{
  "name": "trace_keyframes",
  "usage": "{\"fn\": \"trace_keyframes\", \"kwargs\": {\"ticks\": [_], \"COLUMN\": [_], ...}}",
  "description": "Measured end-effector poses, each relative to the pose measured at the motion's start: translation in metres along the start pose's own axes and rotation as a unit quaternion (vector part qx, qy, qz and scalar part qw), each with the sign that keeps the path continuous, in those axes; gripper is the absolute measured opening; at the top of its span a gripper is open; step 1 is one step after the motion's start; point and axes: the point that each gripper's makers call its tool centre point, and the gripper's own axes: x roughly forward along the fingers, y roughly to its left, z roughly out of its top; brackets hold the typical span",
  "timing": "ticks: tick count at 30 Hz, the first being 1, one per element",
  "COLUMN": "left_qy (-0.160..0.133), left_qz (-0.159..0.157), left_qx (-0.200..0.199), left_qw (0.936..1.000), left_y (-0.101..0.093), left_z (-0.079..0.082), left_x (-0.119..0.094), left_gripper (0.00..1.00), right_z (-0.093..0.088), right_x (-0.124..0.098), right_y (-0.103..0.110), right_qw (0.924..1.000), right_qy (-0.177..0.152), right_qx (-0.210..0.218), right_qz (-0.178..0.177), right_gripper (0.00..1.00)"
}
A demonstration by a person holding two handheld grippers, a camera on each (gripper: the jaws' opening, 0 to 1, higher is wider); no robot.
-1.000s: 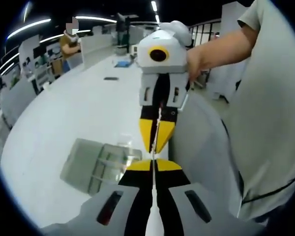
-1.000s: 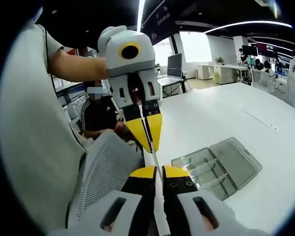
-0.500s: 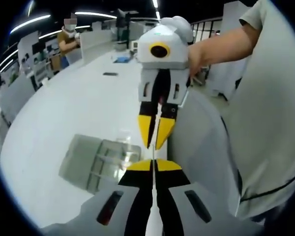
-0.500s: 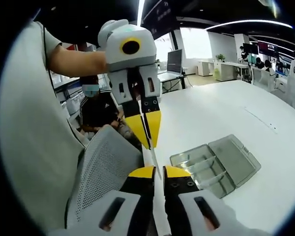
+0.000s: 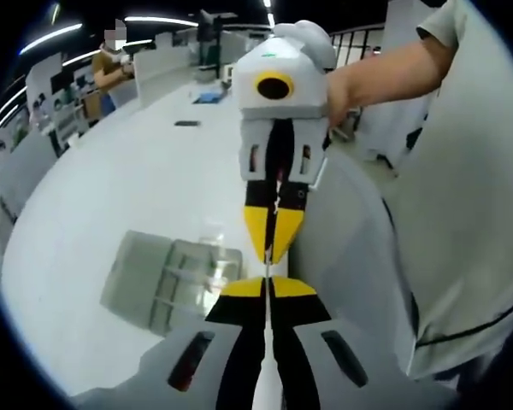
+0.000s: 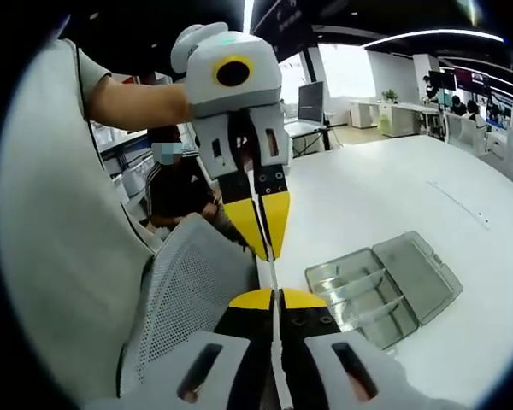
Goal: Insert the divider into the dual guide fixture by aligning both edges with the guide slots and pushing it downward to the bottom, including one-sided entry, uneven engagement, binding, and posture correction.
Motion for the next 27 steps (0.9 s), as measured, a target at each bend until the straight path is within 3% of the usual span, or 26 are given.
{"fn": "trace_keyframes", "kwargs": {"ticks": [8,21,27], "left_qy": [0.002,0.043,0.067], "left_qz": [0.008,0.011,0.029], "left_qx": [-0.004,0.001,-0.017], "left_qw": [1.0000,0.9990,0.9972], "left_y": [0.005,0.011,0.026], "left_z": [0.002,-0.007,-0.016], "left_x": [-0.002,-0.007,-0.013], "left_gripper": [0.00,0.00,0.00], "right_z": [0.004,-0.001,-0.004], "right_x": [-0.003,-0.012,-0.013], "right_y": [-0.006,-0.010,-0.007], "right_qw": [0.9996,0.9987,0.9985], "right_qy": [-0.013,-0.017,-0.016], "right_qx": [0.017,0.023,0.021], "right_qz": [-0.018,-0.041,-0.048], "right_gripper": [0.00,0.08,0.10]}}
